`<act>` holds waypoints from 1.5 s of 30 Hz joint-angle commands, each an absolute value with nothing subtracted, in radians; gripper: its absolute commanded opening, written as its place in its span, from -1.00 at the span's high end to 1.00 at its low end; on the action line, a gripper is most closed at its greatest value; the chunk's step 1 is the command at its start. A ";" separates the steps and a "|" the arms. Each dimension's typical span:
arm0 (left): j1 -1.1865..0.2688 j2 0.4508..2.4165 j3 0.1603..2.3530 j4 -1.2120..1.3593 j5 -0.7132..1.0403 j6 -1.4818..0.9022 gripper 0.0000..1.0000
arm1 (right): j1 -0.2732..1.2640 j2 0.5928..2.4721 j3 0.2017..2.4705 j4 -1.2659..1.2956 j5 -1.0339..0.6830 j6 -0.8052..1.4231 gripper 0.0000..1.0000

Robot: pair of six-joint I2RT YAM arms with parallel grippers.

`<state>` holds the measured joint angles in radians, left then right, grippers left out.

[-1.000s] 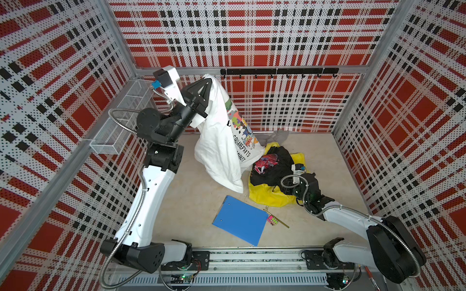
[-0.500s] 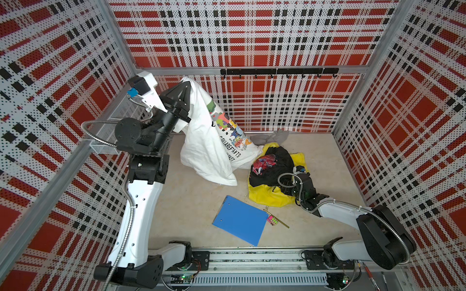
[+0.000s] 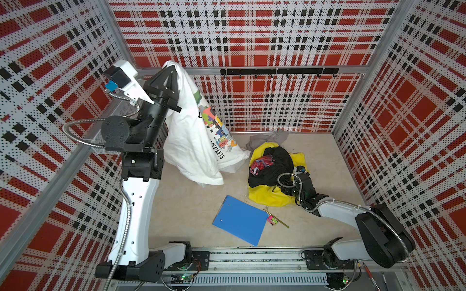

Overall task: Pick out a specific cloth from the pile
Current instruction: 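Swing the raised white shirt toward the table corner nearest the left arm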

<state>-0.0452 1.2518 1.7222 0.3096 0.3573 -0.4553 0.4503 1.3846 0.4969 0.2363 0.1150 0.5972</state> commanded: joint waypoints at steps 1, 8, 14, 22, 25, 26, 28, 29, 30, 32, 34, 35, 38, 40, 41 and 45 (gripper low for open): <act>-0.036 1.259 1.759 0.472 0.308 -0.504 1.00 | 0.451 1.384 0.479 0.311 0.072 0.584 -0.21; -0.037 1.288 1.760 0.522 0.276 -0.521 1.00 | 0.451 1.319 0.456 0.319 0.052 0.556 -0.26; -0.032 1.259 1.694 0.495 0.202 -0.449 1.00 | 0.451 1.226 0.451 0.292 0.042 0.536 -0.51; 0.016 1.203 1.589 0.364 0.141 -0.370 1.00 | 0.451 1.077 0.451 0.248 0.026 0.502 -0.79; 0.046 1.184 1.549 0.347 0.139 -0.371 1.00 | 0.451 1.040 0.464 0.214 0.031 0.493 -0.87; 0.056 1.180 1.540 0.344 0.142 -0.374 1.00 | 0.451 1.029 0.469 0.206 0.031 0.489 -0.89; 0.070 1.180 1.531 0.341 0.157 -0.382 1.00 | 0.452 1.013 0.476 0.193 0.032 0.485 -0.94; 0.072 1.182 1.528 0.339 0.166 -0.383 1.00 | 0.451 1.006 0.480 0.186 0.034 0.483 -0.95; 0.072 1.183 1.526 0.338 0.173 -0.385 1.00 | 0.451 1.000 0.485 0.180 0.036 0.483 -0.95; 0.072 1.188 1.522 0.334 0.190 -0.386 1.00 | 0.452 0.988 0.491 0.171 0.038 0.482 -0.95; 0.073 1.189 1.512 0.333 0.198 -0.391 1.00 | 0.452 0.977 0.493 0.164 0.038 0.480 -0.95; 0.072 1.191 1.505 0.333 0.203 -0.393 1.00 | 0.453 0.969 0.495 0.159 0.036 0.480 -0.95; 0.071 1.196 1.476 0.333 0.226 -0.406 1.00 | 0.452 0.939 0.488 0.160 0.022 0.478 -0.95; 0.064 1.198 1.451 0.333 0.230 -0.408 1.00 | 0.453 0.918 0.478 0.177 -0.004 0.445 -0.95; 0.059 1.200 1.439 0.334 0.226 -0.405 1.00 | 0.452 0.909 0.476 0.184 -0.022 0.436 -0.95; 0.022 1.214 1.414 0.334 0.213 -0.389 1.00 | 0.454 0.872 0.466 0.212 -0.085 0.409 -0.96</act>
